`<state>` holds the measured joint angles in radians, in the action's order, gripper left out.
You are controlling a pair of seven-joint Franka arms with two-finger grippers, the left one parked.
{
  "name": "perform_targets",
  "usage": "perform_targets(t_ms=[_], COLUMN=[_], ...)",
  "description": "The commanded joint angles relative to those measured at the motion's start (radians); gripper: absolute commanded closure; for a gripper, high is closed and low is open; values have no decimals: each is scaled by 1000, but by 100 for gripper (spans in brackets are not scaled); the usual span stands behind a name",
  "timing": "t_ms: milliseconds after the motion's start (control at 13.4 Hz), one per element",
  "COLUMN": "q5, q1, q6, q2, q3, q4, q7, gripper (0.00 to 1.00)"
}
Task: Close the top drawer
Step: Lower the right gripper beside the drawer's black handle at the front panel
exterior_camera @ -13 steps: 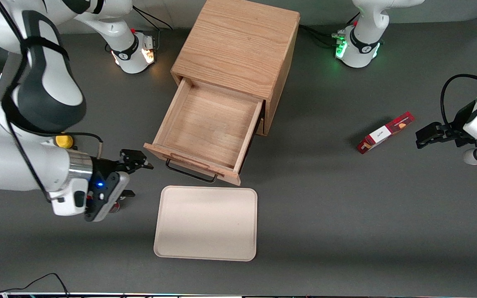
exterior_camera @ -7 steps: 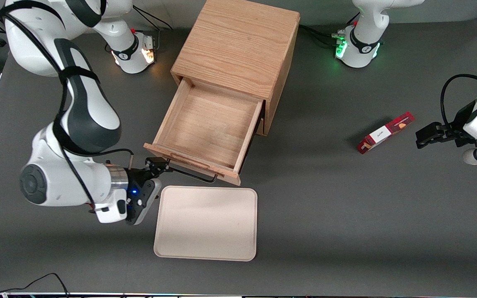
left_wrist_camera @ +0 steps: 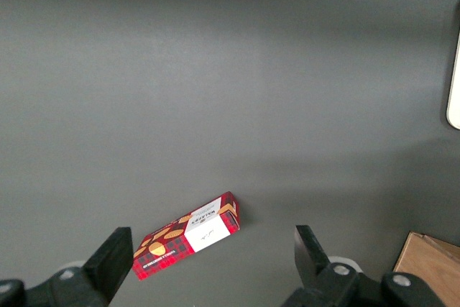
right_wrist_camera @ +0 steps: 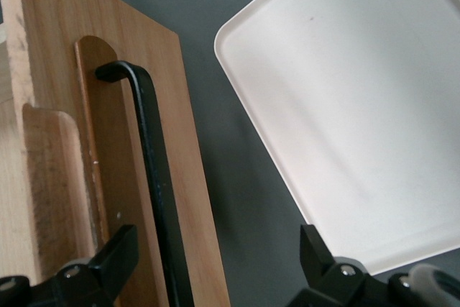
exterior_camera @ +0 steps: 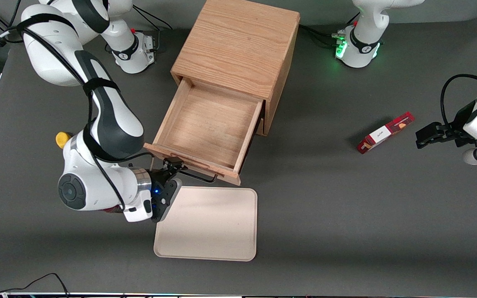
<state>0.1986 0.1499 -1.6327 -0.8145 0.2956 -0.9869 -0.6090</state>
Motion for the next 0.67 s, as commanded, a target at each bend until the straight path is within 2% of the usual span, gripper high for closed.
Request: perform_targets(t_ms=[0,75,374,598], q5=[-36,-74,-84,-123], q1=[20,31,37,40], q6=[4,4,-3,-3], q2=[-26,-31,-41,-41], q3=[-1,3,4,5], q4=[39,39,39,33], q7=[2,3,20,61], gripper=[0,0,0,0])
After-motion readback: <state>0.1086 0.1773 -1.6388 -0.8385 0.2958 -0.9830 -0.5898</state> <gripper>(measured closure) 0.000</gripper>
